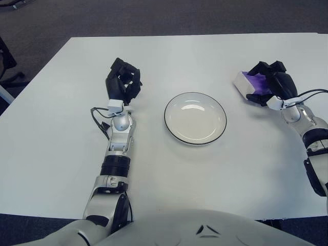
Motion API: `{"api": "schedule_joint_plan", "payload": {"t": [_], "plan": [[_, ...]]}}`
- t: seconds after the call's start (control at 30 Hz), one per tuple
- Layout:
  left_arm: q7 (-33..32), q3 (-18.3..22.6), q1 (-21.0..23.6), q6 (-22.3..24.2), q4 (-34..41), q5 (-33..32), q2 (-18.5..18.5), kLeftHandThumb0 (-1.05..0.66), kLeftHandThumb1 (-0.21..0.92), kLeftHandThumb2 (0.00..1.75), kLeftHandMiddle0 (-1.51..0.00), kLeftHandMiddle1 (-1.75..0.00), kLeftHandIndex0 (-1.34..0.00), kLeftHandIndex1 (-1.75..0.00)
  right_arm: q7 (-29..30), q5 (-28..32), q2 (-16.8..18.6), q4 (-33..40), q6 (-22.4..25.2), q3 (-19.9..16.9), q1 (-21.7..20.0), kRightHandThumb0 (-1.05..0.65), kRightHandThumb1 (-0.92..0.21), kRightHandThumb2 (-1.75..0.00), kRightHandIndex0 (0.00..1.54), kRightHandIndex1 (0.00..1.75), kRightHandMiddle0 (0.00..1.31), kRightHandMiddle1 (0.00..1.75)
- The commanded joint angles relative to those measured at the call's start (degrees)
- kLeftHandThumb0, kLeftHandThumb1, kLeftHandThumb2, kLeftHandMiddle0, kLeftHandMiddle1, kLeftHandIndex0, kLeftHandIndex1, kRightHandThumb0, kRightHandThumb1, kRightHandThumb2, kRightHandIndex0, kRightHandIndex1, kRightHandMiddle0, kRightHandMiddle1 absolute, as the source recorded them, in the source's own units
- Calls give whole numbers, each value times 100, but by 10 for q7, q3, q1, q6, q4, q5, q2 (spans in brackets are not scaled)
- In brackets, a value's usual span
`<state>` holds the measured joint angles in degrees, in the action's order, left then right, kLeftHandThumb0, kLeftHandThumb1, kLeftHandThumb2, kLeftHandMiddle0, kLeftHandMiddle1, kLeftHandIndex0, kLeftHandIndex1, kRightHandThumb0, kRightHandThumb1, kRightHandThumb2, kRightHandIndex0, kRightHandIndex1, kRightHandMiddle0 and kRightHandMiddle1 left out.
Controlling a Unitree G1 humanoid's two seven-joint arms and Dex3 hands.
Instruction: Put the tissue paper into the plate.
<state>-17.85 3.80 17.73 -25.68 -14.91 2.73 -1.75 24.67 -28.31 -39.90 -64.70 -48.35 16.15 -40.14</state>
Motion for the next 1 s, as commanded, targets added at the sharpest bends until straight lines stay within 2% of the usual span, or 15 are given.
{"api": "schedule_joint_plan", "payload": {"t": [0.0, 0.17, 0.3, 0.5, 0.63, 0.7, 0.77, 0.97], "plan": [[-7, 3, -148, -3, -80, 4, -27, -25, 92, 34, -93, -175, -76, -175, -55, 72, 20, 41, -31, -43, 26, 0, -38, -120, 51, 175, 48, 161], [-7, 3, -147, -5, -82, 4, -27, -25, 92, 34, -93, -175, -76, -175, -133, 156, 38, 103, -41, -74, 33, 0, -39, -119, 50, 175, 49, 160], [-5, 3, -146, -6, -83, 3, -25, -25, 92, 34, -93, -175, -76, -175, -167, 184, 41, 133, -29, -87, 36, 0, -39, -119, 50, 175, 49, 160], [-4, 2, -146, -7, -84, 3, -24, -25, 92, 34, -93, -175, -76, -175, -215, 225, 49, 257, 27, -105, 61, 0, -39, -118, 50, 175, 49, 159], [-3, 2, -145, -7, -85, 3, -23, -25, 92, 34, -93, -175, -76, -175, -239, 239, 56, 315, 56, -113, 74, 0, -37, -120, 51, 175, 51, 158], [-3, 2, -145, -7, -86, 3, -23, -25, 92, 34, -93, -175, -76, -175, -252, 246, 58, 333, 57, -115, 76, -23, -48, -108, 62, 175, 46, 168], [-2, 2, -144, -6, -86, 2, -22, -25, 92, 34, -93, -175, -76, -175, -268, 254, 60, 340, 50, -117, 75, -31, -52, -104, 67, 175, 44, 171], [0, 2, -143, -7, -88, 1, -21, -25, 92, 34, -93, -175, -76, -175, -311, 281, 72, 376, 44, -117, 74, -39, -56, -100, 71, 175, 42, 174]]}}
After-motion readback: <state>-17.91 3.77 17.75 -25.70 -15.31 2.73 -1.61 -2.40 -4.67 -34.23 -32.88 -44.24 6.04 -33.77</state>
